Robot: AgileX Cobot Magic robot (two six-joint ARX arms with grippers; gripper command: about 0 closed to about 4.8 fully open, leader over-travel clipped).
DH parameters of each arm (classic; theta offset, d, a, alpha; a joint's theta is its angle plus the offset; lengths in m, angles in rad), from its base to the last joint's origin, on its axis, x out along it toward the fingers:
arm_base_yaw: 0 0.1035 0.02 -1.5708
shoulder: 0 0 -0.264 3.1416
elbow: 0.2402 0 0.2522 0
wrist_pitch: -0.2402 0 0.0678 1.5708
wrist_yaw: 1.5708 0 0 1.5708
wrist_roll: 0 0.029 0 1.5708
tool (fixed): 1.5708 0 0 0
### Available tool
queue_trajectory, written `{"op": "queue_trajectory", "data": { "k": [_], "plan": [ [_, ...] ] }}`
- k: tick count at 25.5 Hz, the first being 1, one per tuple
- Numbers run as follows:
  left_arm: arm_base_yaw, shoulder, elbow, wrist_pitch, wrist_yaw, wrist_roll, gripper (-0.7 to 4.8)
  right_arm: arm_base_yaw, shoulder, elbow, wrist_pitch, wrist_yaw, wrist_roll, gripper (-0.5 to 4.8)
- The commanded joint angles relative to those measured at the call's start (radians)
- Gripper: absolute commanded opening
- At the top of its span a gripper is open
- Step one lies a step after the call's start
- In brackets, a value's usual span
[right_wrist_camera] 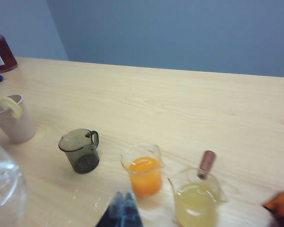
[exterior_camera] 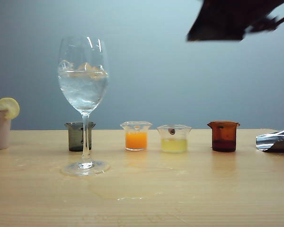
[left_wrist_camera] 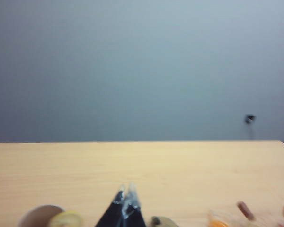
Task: Pick up the second measuring cup from the left, pour the orange juice inside into the goblet, and finally put the measuring cup back in its original place.
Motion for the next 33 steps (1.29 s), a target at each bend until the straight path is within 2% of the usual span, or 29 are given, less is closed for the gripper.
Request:
{"op": "queue_trajectory", "data": {
  "k": [1,3,5,7,13,21,24,25,29,32,33],
  "plan": [
    [-0.089,0.030,0.007,0.006,0.008,0.004,-0.05,0.019,0.174,0.005,0.204,0.001,0.019,-0.03],
    [-0.164,0.054,0.007,0.006,-0.003,0.013,-0.05,0.020,0.295,0.005,0.326,-0.003,0.019,-0.03],
    [-0.233,0.080,0.006,0.006,-0.027,0.064,-0.05,0.025,0.404,0.005,0.431,-0.002,0.022,-0.03],
    [-0.286,0.108,0.006,0.005,-0.040,0.095,-0.05,0.034,0.484,0.007,0.472,-0.001,0.049,-0.03],
    [-0.300,0.151,0.006,-0.015,-0.047,0.094,-0.05,0.072,0.634,0.021,0.578,0.007,0.048,-0.03],
    [-0.300,0.151,0.006,-0.052,-0.045,0.117,-0.05,0.066,0.845,0.227,0.541,0.047,0.048,0.02],
    [-0.300,0.151,0.006,-0.074,-0.045,0.138,-0.05,0.067,0.853,0.279,0.466,0.048,0.045,2.39],
    [-0.300,0.151,0.006,-0.077,-0.045,0.138,-0.05,0.067,0.853,0.286,0.455,0.048,0.045,2.80],
    [-0.300,0.151,0.006,-0.083,-0.045,0.138,-0.05,0.065,0.853,0.306,0.414,0.105,0.045,4.33],
    [-0.300,0.151,0.006,-0.090,-0.045,0.138,-0.05,0.052,0.874,0.329,0.393,0.110,0.047,4.46],
    [-0.300,0.151,0.006,-0.093,-0.045,0.138,-0.05,0.045,0.892,0.344,0.392,0.107,0.050,4.79]
  ]
}}
